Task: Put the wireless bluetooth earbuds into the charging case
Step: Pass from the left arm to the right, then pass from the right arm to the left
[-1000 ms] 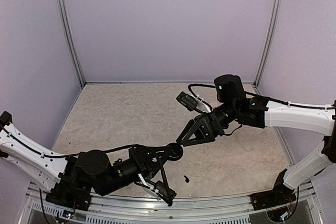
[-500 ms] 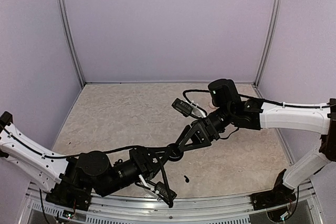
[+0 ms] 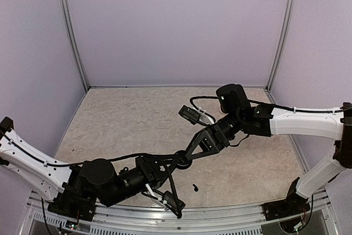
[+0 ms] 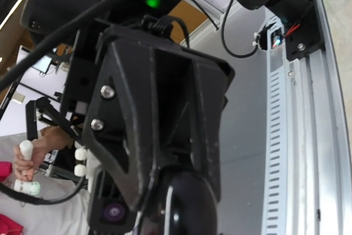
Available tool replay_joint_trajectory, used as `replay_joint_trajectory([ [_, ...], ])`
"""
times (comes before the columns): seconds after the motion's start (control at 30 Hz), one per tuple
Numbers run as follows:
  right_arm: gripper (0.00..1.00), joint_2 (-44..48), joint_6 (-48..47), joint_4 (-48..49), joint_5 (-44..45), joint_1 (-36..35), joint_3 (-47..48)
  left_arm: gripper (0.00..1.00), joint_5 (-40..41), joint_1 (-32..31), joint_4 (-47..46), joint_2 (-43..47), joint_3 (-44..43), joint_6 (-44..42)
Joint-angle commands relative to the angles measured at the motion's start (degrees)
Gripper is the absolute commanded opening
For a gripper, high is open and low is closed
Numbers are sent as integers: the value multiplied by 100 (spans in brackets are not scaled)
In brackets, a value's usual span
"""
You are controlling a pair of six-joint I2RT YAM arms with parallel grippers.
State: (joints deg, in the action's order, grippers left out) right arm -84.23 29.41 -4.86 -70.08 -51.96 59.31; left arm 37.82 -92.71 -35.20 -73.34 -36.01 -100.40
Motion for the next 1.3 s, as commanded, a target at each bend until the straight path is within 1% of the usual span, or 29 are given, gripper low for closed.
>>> replay_joint_trajectory([
  [0.0,33,-110,187,326,-228,-119,56,1,5,-8,-282,-48,-29,-57],
  [0.17,32,-124,282,431,-283,-153,73,2,-3,-10,-280,-66,-29,-72],
  [0.27,23,-106,260,425,-269,-156,87,5,10,-10,-277,-74,-22,-52],
  [0.33,19,-88,258,416,-270,-154,94,13,43,10,-281,-67,-8,-33],
  [0.43,15,-40,256,456,-236,-129,91,30,82,75,-300,-27,27,41],
  [0.53,14,89,320,603,-193,-26,103,44,117,201,-290,91,69,250],
  [0.63,13,316,351,794,-79,269,134,59,153,365,-290,281,148,535],
  [0.77,12,765,419,1179,273,747,132,75,223,617,-252,511,156,1335],
  [0.83,11,962,456,1447,535,890,70,80,172,772,-287,609,112,1919],
  [0.93,11,1204,367,1743,1111,941,4,84,-129,1073,-297,756,-34,3138],
  [1.0,11,1319,228,1849,1505,937,-10,87,-427,1238,-112,862,-236,4069],
  [1.07,11,1382,188,1974,1783,938,-30,87,-939,1362,35,928,-388,4686],
  [1.2,11,1417,135,1993,2083,927,-65,86,-1532,1518,172,874,-736,5339],
  [1.27,11,1410,187,2030,2130,921,-124,86,-1768,1542,199,790,-890,5455],
])
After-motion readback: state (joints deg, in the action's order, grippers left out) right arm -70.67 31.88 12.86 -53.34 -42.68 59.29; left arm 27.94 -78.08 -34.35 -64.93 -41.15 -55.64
